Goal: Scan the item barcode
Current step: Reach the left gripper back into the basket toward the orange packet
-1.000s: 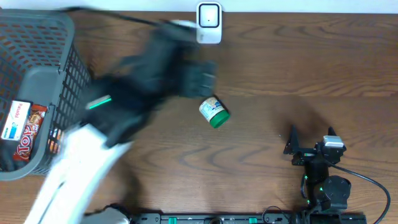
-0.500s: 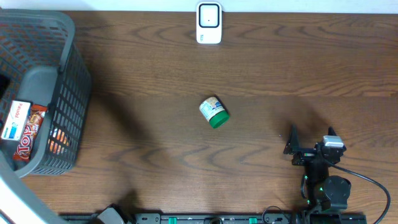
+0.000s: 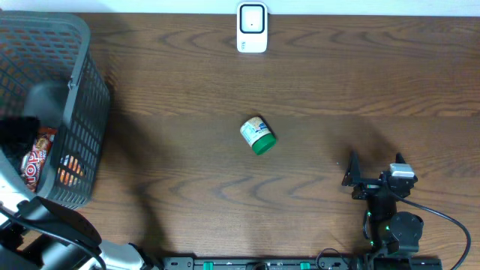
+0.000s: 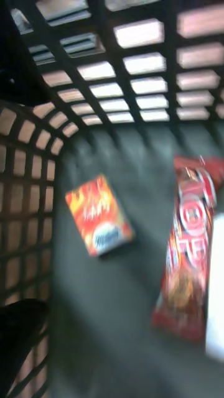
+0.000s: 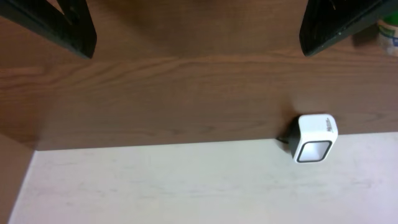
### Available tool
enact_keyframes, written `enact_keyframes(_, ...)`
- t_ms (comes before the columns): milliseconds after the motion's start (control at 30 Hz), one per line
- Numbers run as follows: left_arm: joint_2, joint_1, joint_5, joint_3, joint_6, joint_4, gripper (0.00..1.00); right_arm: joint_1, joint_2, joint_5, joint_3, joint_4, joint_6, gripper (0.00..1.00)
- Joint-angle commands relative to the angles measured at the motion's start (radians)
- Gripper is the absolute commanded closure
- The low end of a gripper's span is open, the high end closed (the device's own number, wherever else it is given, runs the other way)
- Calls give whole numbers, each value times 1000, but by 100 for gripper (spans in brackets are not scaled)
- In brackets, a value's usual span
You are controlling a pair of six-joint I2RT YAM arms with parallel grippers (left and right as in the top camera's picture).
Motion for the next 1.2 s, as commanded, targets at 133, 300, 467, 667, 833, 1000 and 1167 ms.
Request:
enact_keyframes(133, -5, -7, -78, -175, -141, 116, 2, 7, -7, 3, -1, -4, -12, 1)
enact_keyframes(300, -5, -7, -79, -302, -190, 208, 2, 7, -7, 3, -1, -4, -12, 1)
enact_keyframes(467, -5, -7, -79, -368, -295, 262, 2, 7, -7, 2, -1, -4, -12, 1)
enact_keyframes(667, -5, -9, -41, -381, -315, 330, 2, 7, -7, 3, -1, -4, -12, 1)
enact_keyframes(833, -3, -30, -30, -381, -317, 379, 2, 7, -7, 3, -1, -4, -12, 1)
enact_keyframes(1000, 23, -69, -30, -381, -348, 401, 2, 7, -7, 2, -1, -4, -12, 1)
enact_keyframes(1167, 70, -90, -29, -381, -365, 418, 2, 7, -7, 3, -1, -4, -12, 1)
